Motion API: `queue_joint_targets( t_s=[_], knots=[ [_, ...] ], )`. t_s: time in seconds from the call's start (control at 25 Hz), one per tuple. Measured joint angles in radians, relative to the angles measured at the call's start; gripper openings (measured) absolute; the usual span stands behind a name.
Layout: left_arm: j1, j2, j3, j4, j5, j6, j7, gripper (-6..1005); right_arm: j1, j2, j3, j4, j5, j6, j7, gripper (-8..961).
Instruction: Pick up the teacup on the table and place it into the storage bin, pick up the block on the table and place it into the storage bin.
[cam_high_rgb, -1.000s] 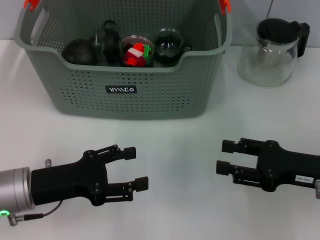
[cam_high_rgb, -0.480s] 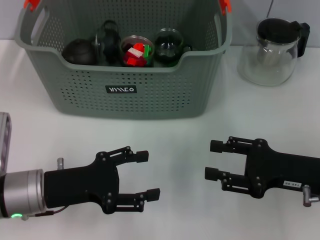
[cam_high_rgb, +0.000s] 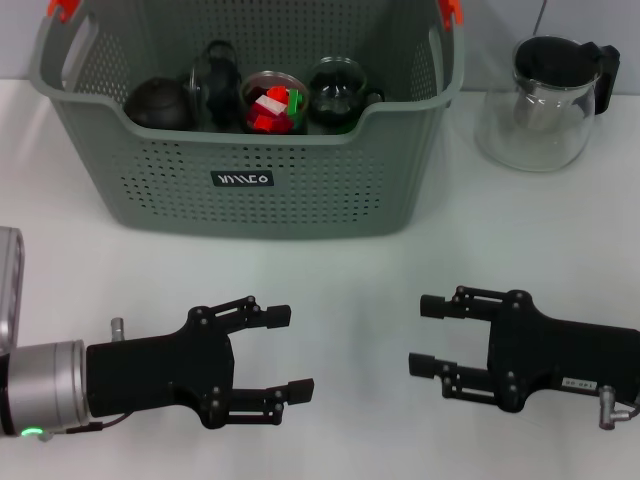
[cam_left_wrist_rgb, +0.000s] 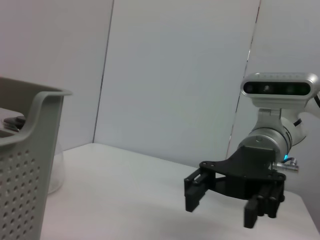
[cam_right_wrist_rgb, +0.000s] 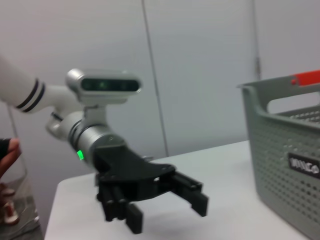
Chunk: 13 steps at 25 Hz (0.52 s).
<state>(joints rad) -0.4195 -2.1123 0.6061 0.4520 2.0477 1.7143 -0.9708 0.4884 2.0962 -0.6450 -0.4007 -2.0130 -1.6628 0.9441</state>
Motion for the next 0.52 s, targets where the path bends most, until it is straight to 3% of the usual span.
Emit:
queue_joint_targets(
  t_s=[0.52],
  knots=[
    [0.011,0.001,-0.004,0.005,0.025,0.006,0.001,879,0.009,-0.002,-0.088,0.006,-0.001,-0.026,-0.043,666]
  ],
)
